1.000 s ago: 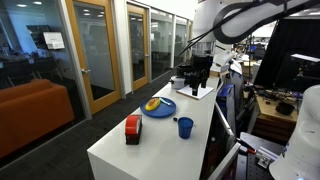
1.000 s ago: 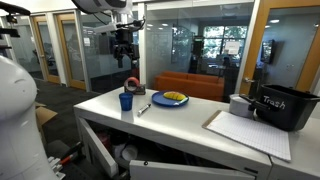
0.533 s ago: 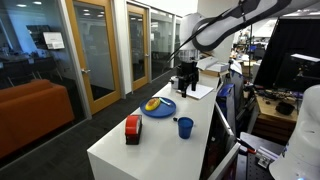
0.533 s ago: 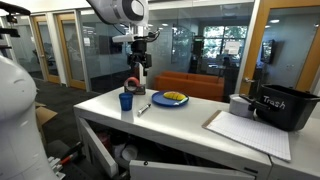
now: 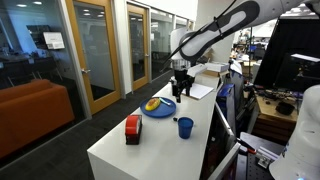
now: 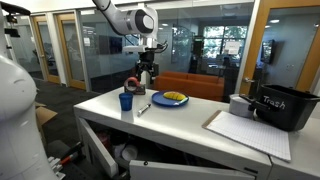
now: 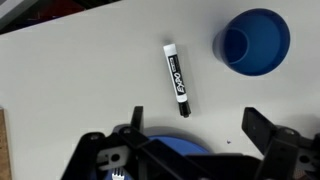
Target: Pick up the marker and put it in the cup
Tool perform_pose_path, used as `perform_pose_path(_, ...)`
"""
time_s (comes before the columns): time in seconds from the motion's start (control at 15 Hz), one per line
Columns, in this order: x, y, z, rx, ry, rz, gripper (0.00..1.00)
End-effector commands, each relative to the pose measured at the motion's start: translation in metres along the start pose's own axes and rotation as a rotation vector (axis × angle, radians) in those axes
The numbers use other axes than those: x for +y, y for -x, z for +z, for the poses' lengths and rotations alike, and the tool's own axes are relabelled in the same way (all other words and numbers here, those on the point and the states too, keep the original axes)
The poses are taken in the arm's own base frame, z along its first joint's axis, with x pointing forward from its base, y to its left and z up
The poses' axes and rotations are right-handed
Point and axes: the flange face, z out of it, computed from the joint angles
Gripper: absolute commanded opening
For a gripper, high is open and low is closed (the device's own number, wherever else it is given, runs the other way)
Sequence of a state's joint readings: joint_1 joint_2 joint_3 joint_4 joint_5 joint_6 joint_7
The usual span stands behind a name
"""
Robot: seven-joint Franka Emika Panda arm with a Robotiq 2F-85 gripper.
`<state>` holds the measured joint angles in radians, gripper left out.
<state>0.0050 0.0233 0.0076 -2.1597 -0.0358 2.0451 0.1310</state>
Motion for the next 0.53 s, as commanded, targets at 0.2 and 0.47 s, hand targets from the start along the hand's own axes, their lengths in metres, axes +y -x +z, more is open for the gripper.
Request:
perform_pose_path(0.2,0.009,-0.012,0.025,-0.042,0.003,0.005,1.0)
perform_pose_path(0.47,0.011,-0.016,0.028,-0.045,0.003,0.01,1.0)
